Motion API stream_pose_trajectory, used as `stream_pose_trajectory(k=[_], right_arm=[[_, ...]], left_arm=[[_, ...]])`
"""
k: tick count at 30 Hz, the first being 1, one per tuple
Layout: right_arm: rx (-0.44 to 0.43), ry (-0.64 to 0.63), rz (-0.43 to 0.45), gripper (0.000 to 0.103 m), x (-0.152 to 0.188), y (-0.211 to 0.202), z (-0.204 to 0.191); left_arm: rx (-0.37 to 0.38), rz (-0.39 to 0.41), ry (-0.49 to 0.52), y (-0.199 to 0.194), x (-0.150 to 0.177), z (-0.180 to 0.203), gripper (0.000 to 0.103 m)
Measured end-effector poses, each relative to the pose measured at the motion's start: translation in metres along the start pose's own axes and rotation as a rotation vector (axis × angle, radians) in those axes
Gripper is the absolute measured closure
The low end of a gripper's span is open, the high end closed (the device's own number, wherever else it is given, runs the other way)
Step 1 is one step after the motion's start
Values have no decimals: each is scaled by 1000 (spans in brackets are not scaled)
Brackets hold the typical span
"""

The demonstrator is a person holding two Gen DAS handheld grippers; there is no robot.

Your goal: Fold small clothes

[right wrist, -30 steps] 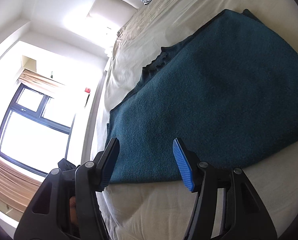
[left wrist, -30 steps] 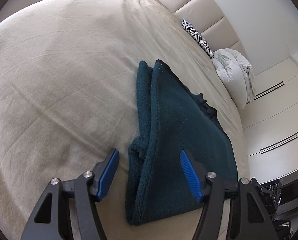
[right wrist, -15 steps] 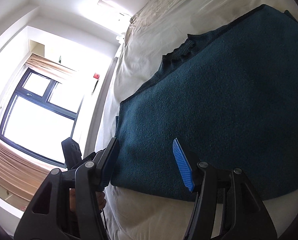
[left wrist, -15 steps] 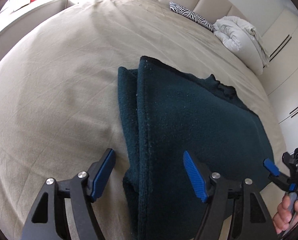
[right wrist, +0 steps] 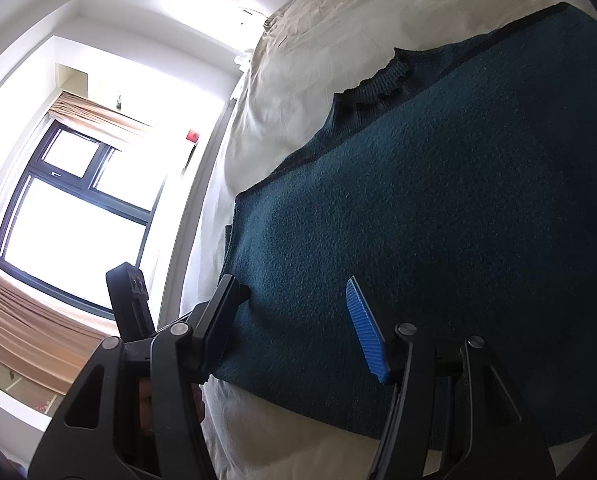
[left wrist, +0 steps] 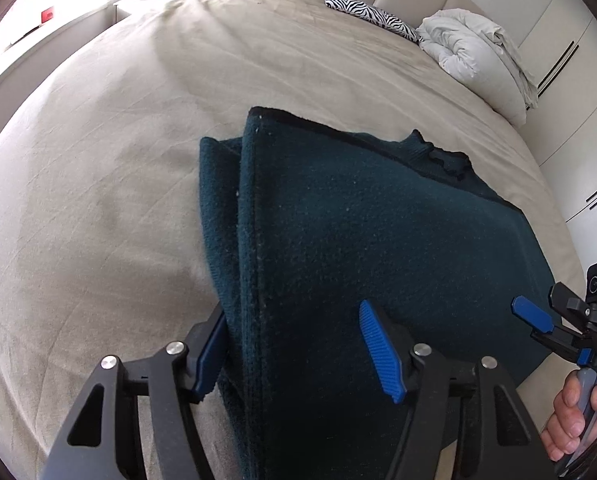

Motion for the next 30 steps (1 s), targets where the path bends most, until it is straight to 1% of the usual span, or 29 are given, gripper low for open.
stream_pose_trajectory(k=[4, 6, 10, 13, 15, 16, 17, 19, 20, 21, 22, 23, 24, 27, 30], right_arm=[[-9, 4, -7, 47, 1, 3, 2], [-16, 6, -11, 47, 0, 6, 2], [-27, -3, -24, 47, -4, 10, -2], [-45, -5, -35, 47, -8, 15, -6], [-48, -6, -40, 47, -11, 19, -8], [-50, -8, -41, 47, -12, 21, -9], [-53, -9, -45, 47, -13, 23, -11], [-58, -10, -54, 47, -14, 28, -13], [-62, -12, -59, 47, -14, 30, -14], [-62, -15, -62, 47, -13, 32, -15], [-60, -18, -65, 47, -13, 34, -15], [-60, -20, -67, 47, -13, 35, -16], [-61, -20, -70, 47, -13, 36, -16], [-59, -19, -76, 47, -12, 39, -15], [-62, -7, -77, 47, -13, 40, -15]], left_arm=[[60, -14, -59, -1, -1, -2, 38], [111, -21, -104, -3, -2, -5, 38], [238, -30, -244, -6, -4, -22, 42], [368, -43, -368, -6, -6, -35, 45], [442, -55, -421, -3, -7, -43, 45], [468, -60, -436, -1, -8, -47, 47], [492, -59, -453, 1, -9, -50, 51], [565, -46, -511, 2, -9, -61, 55], [595, -35, -534, 3, -8, -65, 58], [612, -26, -552, 3, -6, -68, 62], [616, -20, -564, 2, -6, -73, 68], [609, -24, -559, 2, -5, -75, 72], [588, -37, -539, 3, -4, -73, 74], [540, -74, -457, 5, -2, -58, 73], [515, -99, -421, 2, 1, -51, 73]])
Point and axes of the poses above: each gripper's, at about its wrist camera, not at the fingertips, and y roughly the way its jaws point, z to its right, x to its underside, the point moved 5 cm from there along y, roughly the way its jaws point, and after that the axes turned 10 degrees about x, right-handed, at the moved point
